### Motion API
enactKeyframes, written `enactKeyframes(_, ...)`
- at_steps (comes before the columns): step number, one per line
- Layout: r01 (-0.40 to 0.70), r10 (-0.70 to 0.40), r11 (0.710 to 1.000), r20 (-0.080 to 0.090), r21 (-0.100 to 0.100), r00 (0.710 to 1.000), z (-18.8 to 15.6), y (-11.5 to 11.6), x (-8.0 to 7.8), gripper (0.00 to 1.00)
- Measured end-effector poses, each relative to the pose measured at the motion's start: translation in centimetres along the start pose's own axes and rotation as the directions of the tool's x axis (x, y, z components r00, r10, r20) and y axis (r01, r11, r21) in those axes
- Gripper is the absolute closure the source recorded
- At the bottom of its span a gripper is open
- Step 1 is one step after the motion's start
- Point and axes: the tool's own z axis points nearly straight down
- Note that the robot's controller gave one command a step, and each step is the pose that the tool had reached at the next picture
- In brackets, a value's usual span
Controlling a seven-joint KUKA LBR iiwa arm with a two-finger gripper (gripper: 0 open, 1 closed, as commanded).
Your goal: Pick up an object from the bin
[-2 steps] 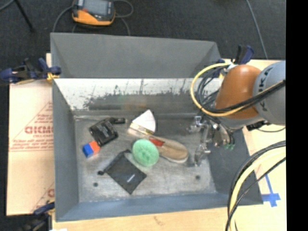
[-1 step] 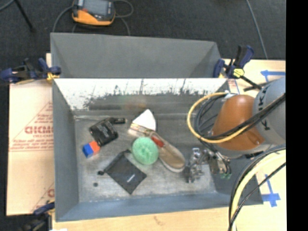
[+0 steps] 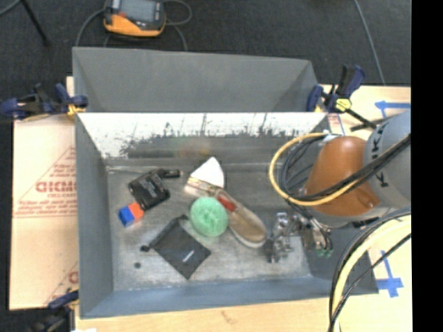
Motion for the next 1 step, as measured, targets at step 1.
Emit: enactKeyframes(1, -0.050, 0.050, 0.999, -0.013, -0.005, 0.999, -4.41, -0.13, 0.90, 1.00)
